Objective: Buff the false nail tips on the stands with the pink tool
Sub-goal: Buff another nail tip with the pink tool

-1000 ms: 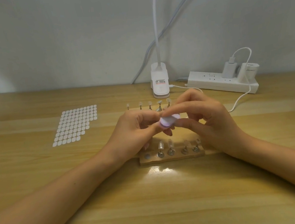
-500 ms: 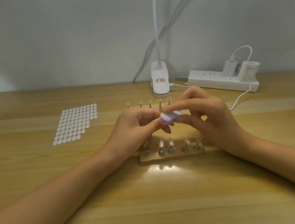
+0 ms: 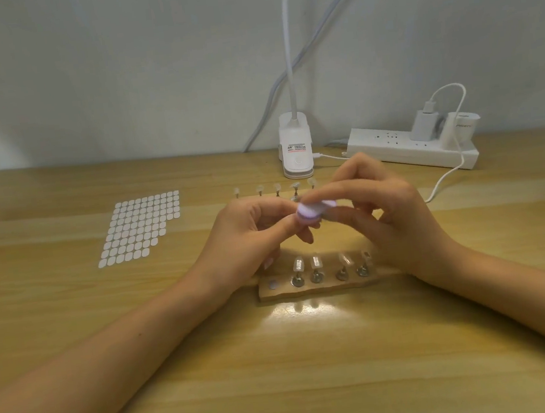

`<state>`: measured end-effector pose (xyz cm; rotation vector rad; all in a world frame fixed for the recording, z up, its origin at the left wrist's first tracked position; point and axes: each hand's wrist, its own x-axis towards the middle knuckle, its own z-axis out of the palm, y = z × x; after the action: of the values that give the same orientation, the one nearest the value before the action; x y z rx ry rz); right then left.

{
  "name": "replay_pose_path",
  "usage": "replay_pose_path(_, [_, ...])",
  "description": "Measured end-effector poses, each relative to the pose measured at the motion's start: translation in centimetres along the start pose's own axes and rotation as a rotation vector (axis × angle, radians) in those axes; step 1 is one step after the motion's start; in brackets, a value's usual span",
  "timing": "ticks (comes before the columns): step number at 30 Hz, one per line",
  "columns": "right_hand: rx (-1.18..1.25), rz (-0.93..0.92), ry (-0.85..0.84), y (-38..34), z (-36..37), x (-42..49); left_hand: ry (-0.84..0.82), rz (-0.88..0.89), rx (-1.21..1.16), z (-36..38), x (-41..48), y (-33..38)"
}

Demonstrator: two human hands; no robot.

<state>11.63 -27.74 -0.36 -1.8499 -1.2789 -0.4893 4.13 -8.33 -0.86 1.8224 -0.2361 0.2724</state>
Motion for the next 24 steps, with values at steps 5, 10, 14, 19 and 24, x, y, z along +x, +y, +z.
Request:
replay_pose_path(5, [-0.049,-0.029,0.002,-0.23,-0.26,-0.09,-0.012,0.007,0.014,-0.05,-0.06,0.02])
replay_pose_path(10, [-0.061,0.0,0.034,-0.2,-0.24,0.09,-0.006,-0.002,-0.016,-0.08,-0.03,-0.05])
replay_pose_path(14, [-0.046,0.027,0.037,-0.01,-0.27,0.03,0.006,0.014,-0.009,-0.08,0.01,-0.04])
replay_pose_path(19, [0.106,0.198,0.105,0.07,-0.49,0.02,0.053,0.059,-0.018,-0.04,0.0,0.33])
replay_pose_path(24, [0.157,0.181,0.087,-0.35,-0.18,-0.07,0.044,0.055,-0.058,0.07,0.02,0.59])
